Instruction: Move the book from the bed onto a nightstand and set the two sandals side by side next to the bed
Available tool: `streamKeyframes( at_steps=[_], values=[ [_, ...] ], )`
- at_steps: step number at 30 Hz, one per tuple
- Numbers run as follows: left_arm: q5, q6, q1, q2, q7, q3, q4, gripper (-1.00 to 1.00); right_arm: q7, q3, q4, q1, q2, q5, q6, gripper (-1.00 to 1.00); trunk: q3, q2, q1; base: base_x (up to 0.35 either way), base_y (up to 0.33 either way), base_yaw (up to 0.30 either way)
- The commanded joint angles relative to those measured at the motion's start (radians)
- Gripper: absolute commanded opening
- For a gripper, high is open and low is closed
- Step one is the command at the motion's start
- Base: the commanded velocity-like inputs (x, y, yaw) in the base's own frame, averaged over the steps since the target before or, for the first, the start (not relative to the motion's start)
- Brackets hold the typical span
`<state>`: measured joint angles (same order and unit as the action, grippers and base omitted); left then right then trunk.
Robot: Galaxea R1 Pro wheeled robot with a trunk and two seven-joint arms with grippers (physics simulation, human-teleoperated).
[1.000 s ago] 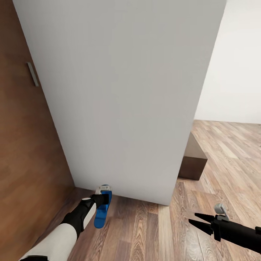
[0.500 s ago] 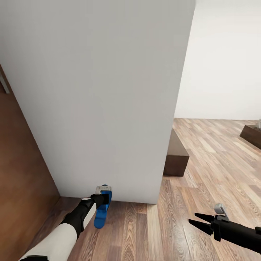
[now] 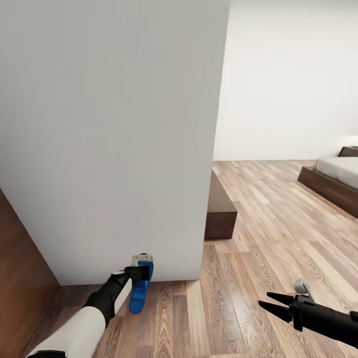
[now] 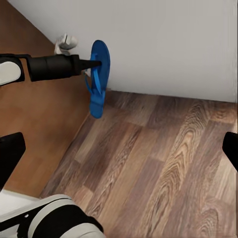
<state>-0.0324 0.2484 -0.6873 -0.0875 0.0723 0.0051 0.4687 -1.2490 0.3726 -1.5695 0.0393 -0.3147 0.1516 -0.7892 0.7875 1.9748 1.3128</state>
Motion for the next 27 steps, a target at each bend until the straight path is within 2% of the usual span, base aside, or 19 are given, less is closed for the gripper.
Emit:
streamKeyframes(
  at_steps=[1, 9, 27],
  values=[
    [-0.001, 0.006, 0.000, 0.000, 0.003, 0.001, 0.002, -1.00, -0.001, 0.000, 0.000, 0.001, 0.000, 0.003, -0.007, 1.00, -0.002, -0.007, -0.004, 0.000, 0.000, -0.272],
    [-0.001, 0.006, 0.000, 0.000, 0.003, 0.001, 0.002, -1.00, -0.001, -0.009, 0.000, 0.001, 0.000, 0.003, -0.007, 1.00, -0.027, -0.063, -0.035, 0.000, 0.000, -0.155],
    [-0.002, 0.006, 0.000, 0.000, 0.003, 0.001, 0.001, -1.00, -0.001, -0.014, 0.000, 0.001, 0.000, 0.002, -0.007, 1.00, -0.084, -0.189, -0.104, 0.000, 0.000, -0.003]
  ],
)
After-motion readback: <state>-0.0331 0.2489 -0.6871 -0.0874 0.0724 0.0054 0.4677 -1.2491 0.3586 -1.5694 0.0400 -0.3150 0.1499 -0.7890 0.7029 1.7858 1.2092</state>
